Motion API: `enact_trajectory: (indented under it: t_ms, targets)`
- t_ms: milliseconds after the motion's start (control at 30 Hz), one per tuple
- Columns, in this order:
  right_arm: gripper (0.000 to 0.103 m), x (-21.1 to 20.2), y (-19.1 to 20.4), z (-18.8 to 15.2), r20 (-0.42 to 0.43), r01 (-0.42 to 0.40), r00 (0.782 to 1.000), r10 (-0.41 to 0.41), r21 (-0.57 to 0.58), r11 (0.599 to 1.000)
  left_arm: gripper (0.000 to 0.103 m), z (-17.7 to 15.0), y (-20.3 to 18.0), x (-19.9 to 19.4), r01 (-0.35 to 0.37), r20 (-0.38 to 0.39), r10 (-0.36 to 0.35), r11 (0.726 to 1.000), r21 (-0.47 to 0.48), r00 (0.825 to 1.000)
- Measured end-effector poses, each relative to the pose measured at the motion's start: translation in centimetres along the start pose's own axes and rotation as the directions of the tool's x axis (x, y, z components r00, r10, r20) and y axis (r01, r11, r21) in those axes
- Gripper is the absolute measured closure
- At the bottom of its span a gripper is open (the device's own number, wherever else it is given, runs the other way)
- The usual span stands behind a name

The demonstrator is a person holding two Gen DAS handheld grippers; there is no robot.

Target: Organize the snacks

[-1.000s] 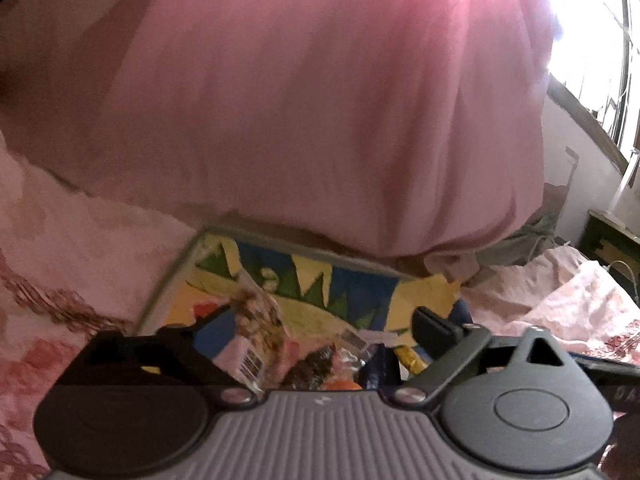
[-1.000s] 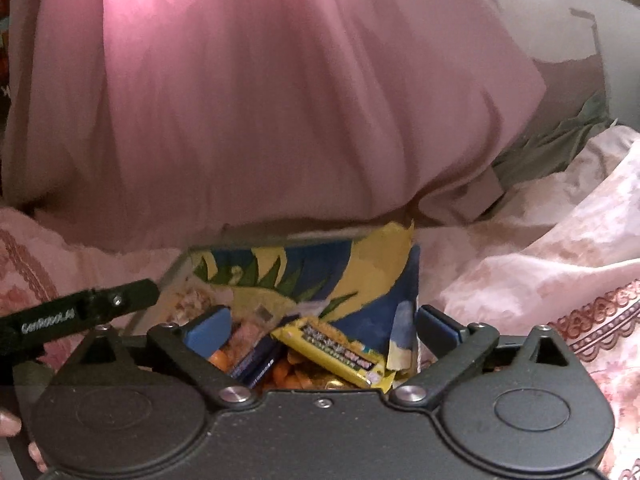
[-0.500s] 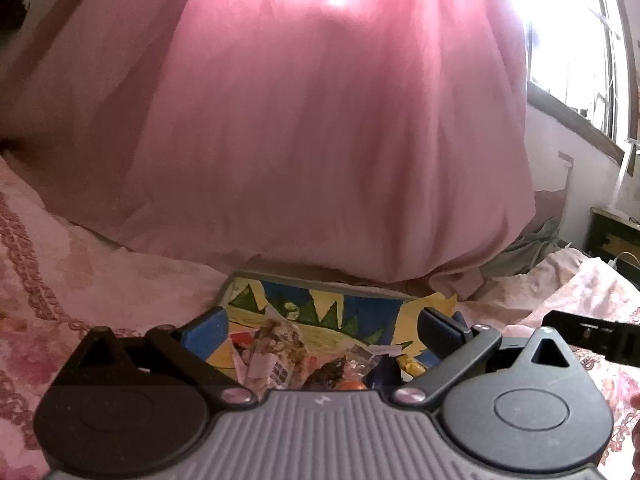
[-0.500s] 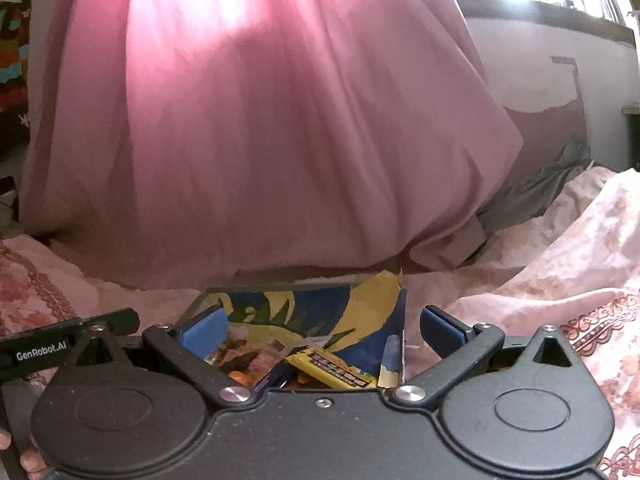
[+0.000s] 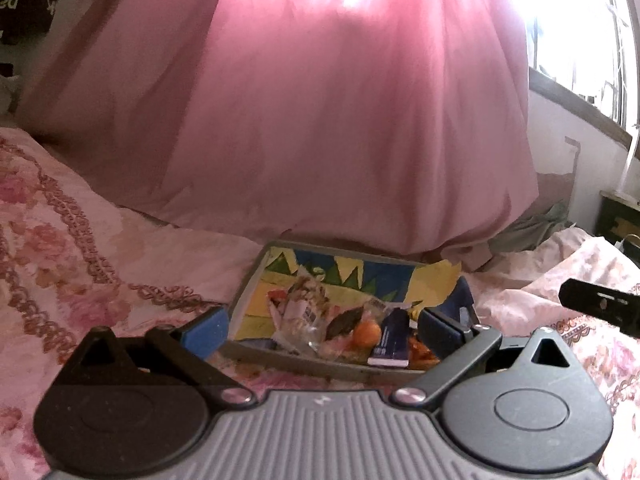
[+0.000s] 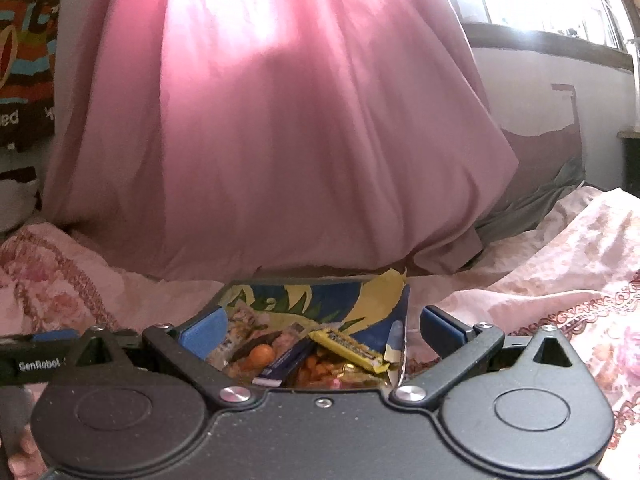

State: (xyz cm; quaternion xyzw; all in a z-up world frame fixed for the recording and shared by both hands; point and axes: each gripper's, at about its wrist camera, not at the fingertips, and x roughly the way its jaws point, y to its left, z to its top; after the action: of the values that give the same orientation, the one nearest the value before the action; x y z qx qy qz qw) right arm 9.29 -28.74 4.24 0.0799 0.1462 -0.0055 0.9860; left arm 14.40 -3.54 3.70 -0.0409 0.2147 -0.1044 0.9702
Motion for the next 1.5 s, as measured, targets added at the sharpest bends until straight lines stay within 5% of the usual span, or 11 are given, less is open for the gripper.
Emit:
enact_trajectory:
  t_ms: [533,1200,1500]
  targets:
    - [0.001,-5.0,0.9,-2.7,-0.038,0.038,0.999,-0.037,0.025,0.999,0.000,-4.2,0.0,-5.2,-0.042,-0.083,0.046,0.998,0.050,0.995]
    - [0.001,-8.2,1.2,-4.5,-0.066,0.060,0.996,-0.056,0.051,0.997,0.000,-5.6,1.3,-8.6,-0.068,-0.113,0.066,0.998,-0.011,0.991]
    - [0.001,-8.8,2.1,-6.0,-0.134,0.095,0.987,-0.091,0.023,0.995,0.000,-6.6,0.3,-10.2,-0.060,-0.124,0.065,0.997,0.044,0.990]
